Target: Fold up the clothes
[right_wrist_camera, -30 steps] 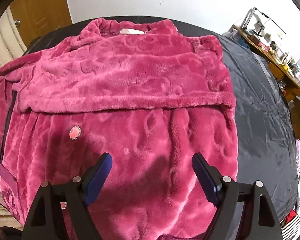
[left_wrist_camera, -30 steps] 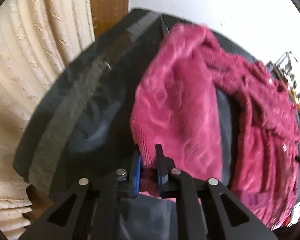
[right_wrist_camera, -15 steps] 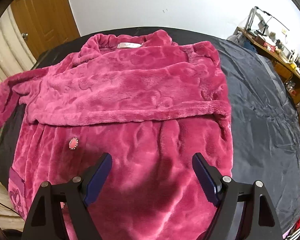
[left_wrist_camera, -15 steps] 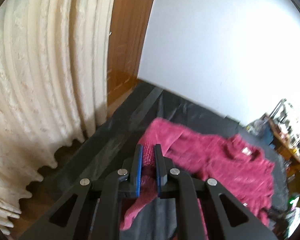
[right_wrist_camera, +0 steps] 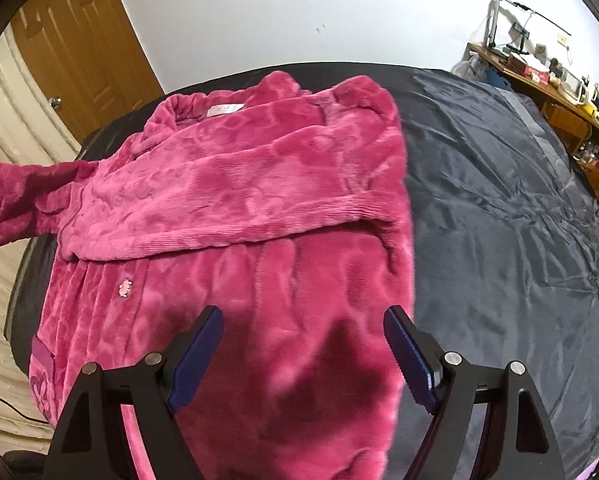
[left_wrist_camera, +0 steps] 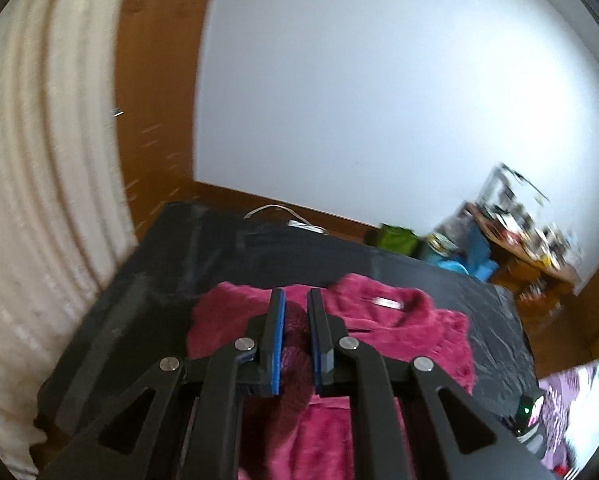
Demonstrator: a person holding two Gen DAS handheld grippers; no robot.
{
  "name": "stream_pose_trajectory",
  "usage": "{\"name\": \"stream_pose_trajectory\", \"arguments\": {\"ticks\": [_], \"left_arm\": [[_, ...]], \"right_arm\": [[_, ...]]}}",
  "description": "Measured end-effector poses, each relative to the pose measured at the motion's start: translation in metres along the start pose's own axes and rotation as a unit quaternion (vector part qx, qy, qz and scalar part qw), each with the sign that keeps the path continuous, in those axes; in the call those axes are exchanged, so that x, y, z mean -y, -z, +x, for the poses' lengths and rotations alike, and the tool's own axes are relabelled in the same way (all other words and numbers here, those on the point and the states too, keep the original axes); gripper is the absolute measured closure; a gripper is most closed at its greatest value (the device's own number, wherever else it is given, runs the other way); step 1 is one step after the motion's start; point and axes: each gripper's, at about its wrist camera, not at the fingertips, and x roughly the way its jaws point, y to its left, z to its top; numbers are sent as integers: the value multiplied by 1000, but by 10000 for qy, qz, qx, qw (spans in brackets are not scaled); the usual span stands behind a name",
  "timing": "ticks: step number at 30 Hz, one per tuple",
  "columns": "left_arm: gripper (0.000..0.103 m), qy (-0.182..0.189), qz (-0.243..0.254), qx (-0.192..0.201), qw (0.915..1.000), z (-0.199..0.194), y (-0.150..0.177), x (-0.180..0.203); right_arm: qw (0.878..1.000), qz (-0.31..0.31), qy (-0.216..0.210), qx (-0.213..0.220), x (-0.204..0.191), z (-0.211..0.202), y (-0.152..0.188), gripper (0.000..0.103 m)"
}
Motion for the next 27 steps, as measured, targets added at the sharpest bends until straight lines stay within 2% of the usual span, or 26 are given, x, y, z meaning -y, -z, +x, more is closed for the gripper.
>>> {"name": "stream_pose_trajectory", "arguments": {"ticks": [8,16,20,23,27], "left_arm": [[91,558,573,-273,9964,42,13,116],[91,925,1167,-696,9864,87,42,210],[91,1044,1564,-921,9778,109,65,252],[89,1136,1830,-1335,9673,131,86,276],[88,1450,1987,-1689,9544,136,106,296]], "right_arm": [[9996,270,-28,84,51,-11,9,19],[9985,551,6,60,88,-16,22,19],[9983,585,2,83,96,-18,24,19],[9982,595,-29,70,100,-19,27,19],[9980,632,-94,17,103,-17,30,19]]}}
